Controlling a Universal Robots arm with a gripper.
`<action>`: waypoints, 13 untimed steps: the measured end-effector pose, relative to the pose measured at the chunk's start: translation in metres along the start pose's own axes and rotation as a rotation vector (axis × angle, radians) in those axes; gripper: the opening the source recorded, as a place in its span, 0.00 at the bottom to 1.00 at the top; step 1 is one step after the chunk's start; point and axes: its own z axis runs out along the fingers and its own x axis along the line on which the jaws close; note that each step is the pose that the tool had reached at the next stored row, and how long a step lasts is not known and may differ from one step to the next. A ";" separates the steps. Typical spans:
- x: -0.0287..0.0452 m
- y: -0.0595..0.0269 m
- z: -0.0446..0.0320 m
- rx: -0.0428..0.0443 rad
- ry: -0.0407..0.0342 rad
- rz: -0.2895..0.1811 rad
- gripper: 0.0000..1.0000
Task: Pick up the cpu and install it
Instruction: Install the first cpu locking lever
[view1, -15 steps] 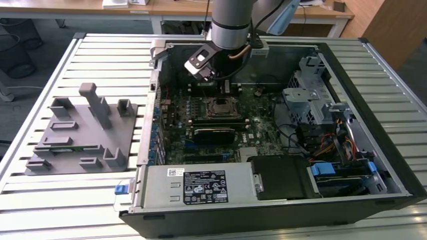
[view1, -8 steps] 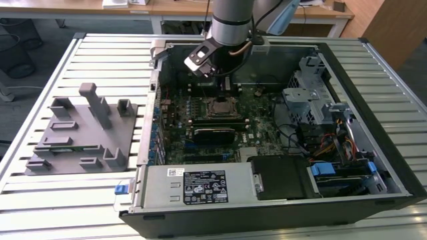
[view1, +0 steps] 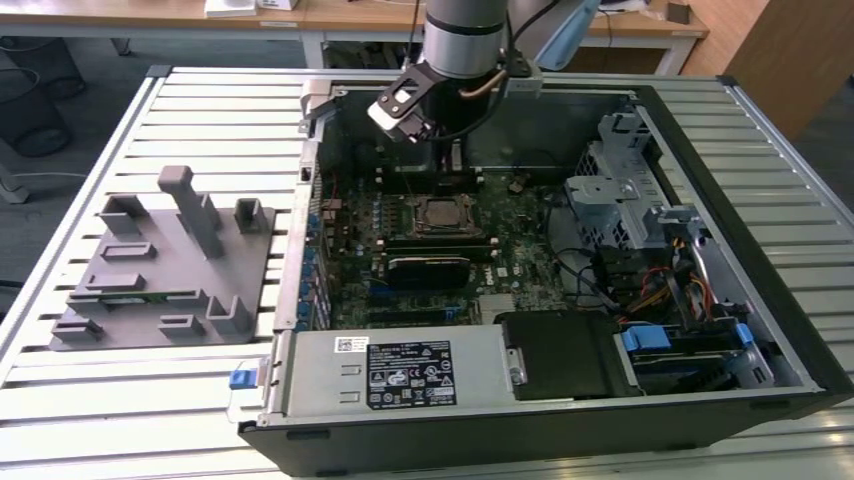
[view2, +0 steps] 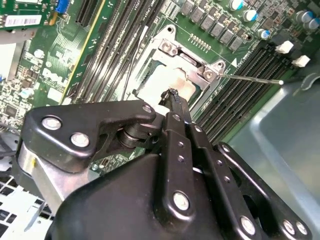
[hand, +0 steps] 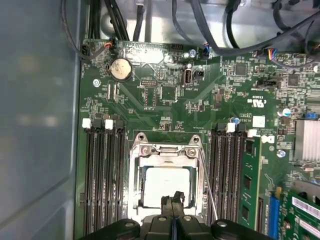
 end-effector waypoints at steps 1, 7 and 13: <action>-0.0001 -0.0001 -0.0016 0.0000 -0.0001 0.000 0.11; -0.0007 -0.0003 -0.0135 0.0001 -0.0017 0.000 0.11; -0.0011 -0.0011 -0.0211 -0.0022 -0.0087 -0.036 0.11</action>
